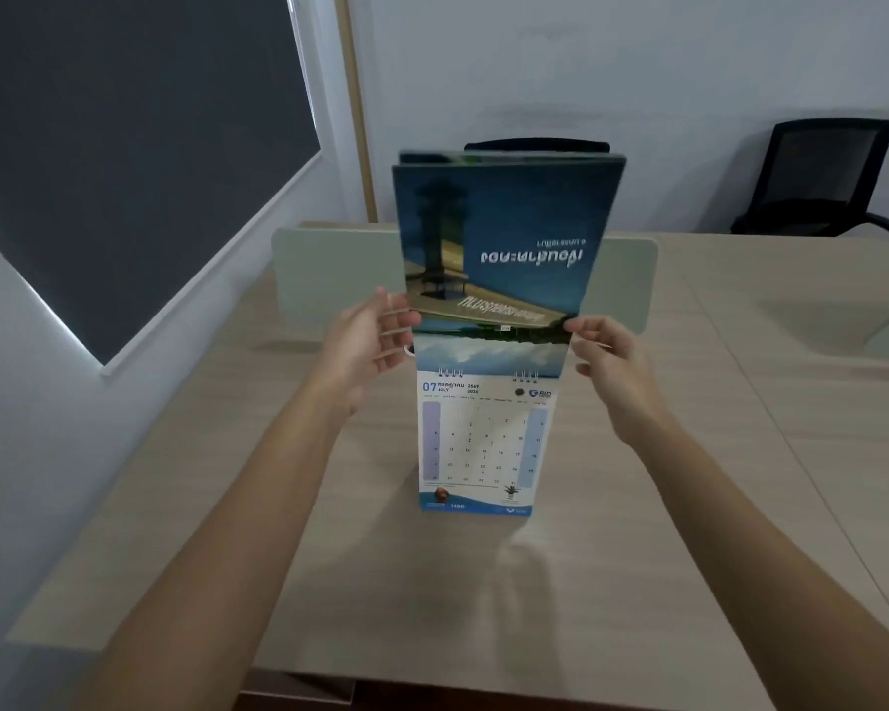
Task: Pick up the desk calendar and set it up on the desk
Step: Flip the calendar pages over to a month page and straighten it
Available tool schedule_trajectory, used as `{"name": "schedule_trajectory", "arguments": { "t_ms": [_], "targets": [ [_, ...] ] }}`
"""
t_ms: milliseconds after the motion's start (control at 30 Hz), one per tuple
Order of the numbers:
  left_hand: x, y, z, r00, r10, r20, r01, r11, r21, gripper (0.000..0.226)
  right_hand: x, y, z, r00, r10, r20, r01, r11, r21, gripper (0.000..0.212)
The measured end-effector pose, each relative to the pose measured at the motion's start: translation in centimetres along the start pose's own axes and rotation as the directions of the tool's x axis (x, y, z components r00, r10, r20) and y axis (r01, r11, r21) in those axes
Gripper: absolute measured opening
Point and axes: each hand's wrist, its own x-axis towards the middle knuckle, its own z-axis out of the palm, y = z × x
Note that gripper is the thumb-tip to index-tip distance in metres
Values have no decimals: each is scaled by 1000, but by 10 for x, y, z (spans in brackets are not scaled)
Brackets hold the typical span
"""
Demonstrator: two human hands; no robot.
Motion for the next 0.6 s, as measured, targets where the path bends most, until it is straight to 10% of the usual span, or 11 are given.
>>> {"name": "schedule_trajectory", "arguments": {
  "t_ms": [600],
  "targets": [
    [31, -92, 14, 991, -100, -85, 122, 936, 330, 66, 4, 65, 24, 974, 219, -59, -226, 952, -204, 64]
  ]
}}
